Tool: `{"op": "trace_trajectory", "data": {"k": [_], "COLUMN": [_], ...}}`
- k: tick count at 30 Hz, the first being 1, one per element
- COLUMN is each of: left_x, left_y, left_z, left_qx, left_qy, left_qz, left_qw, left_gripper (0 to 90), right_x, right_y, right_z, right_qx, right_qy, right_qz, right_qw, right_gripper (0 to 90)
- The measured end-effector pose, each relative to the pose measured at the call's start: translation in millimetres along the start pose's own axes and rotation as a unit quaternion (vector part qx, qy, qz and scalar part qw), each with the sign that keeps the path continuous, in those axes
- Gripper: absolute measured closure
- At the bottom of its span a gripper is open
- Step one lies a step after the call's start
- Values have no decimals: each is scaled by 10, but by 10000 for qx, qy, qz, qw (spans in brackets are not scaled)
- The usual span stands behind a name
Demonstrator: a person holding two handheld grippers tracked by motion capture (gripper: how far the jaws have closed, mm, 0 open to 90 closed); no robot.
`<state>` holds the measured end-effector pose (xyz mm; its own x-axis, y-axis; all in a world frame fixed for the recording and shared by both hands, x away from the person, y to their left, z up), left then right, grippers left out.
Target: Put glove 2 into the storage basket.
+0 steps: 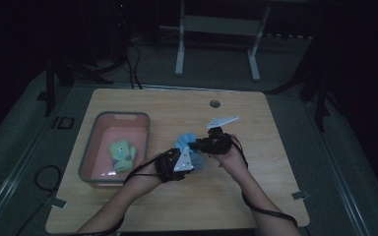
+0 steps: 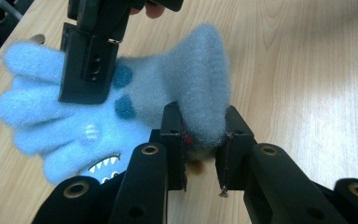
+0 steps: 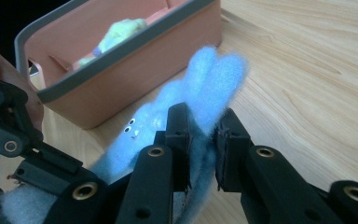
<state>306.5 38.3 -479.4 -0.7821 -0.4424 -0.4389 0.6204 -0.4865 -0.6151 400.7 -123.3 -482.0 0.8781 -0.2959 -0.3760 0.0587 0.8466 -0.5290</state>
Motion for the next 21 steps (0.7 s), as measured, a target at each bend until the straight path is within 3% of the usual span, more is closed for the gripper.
{"op": "trace_trajectory", "data": {"k": [4, 5, 16, 21], "left_x": [-38, -99, -213, -318], "left_y": [-47, -123, -289, -443], "left_z": [-19, -62, -234, -358], "left_qx": [-31, -49, -118, -207], "left_qy": [6, -10, -75, -61], "left_qz": [-6, 5, 77, 145], "left_qw": [10000, 10000, 9999, 9997], "left_gripper": [759, 759, 759, 759], "right_x": [-32, -46, -146, -212], "right_y": [40, 75, 316, 466], "right_z": [68, 113, 302, 422], "right_qx": [21, 49, 5, -26], "right_qy": [-12, 5, -73, -118], "right_qz": [53, 117, 234, 306], "right_qw": [10000, 9999, 9997, 9995], "right_gripper": [781, 781, 782, 782]}}
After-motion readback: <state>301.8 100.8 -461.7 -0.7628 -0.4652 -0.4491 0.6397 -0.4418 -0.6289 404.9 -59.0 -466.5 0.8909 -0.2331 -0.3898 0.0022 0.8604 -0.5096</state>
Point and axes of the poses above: each handheld gripper's, and its own axes: y roughly forward along the jaws, z roughly out of its top, x roughly to its right, the point moved 2 cm from there along y, roughly forward along the jaws, and after that the axes turned 13 degrees about z, right-handed, at the moved point
